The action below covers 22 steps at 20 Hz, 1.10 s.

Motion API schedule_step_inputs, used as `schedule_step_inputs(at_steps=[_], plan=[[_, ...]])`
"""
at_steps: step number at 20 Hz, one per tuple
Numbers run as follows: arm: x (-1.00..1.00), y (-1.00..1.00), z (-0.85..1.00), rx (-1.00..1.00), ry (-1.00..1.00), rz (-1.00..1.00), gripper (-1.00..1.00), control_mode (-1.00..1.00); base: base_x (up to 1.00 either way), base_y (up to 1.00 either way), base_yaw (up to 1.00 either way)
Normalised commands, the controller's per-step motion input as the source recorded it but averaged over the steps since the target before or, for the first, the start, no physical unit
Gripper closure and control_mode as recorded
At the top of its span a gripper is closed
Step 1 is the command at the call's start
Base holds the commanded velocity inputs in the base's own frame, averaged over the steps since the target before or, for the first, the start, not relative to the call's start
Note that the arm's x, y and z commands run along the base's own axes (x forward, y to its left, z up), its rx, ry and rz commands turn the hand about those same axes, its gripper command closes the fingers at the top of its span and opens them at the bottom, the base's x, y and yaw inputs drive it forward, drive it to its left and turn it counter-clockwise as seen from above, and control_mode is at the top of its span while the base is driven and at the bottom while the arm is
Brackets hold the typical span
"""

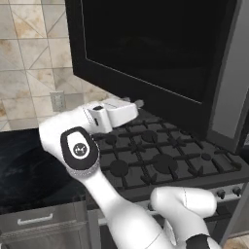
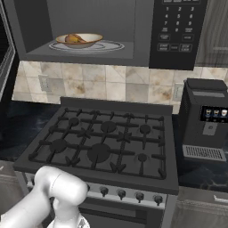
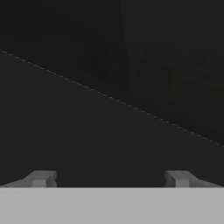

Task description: Remove the kiwi from the bowl and place it on the small plate. Then place the bowl with only the chicken drumstick in the microwave, close the door, and press the start button to microwave the chicken drumstick.

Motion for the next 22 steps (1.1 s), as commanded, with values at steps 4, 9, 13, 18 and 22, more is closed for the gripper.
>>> schedule_step_inputs(at_steps=[4, 9, 13, 18, 22], plan=[[0.18, -0.99, 0.01, 0.17, -0.1, 0.0, -1.0, -1.0, 0.0, 0.0, 0.0], [0.37, -0.77, 0.07, 0.14, -0.14, 0.07, -1.0, -1.0, 0.0, 0.0, 0.0], [0.37, -0.69, 0.13, 0.11, -0.16, 0.17, -1.0, -1.0, 0.0, 0.0, 0.0], [0.43, -0.59, 0.08, 0.1, -0.16, 0.24, -1.0, -1.0, 0.0, 0.0, 0.0], [0.53, -0.47, 0.01, 0.07, -0.15, 0.36, -1.0, -1.0, 0.0, 0.0, 0.0]])
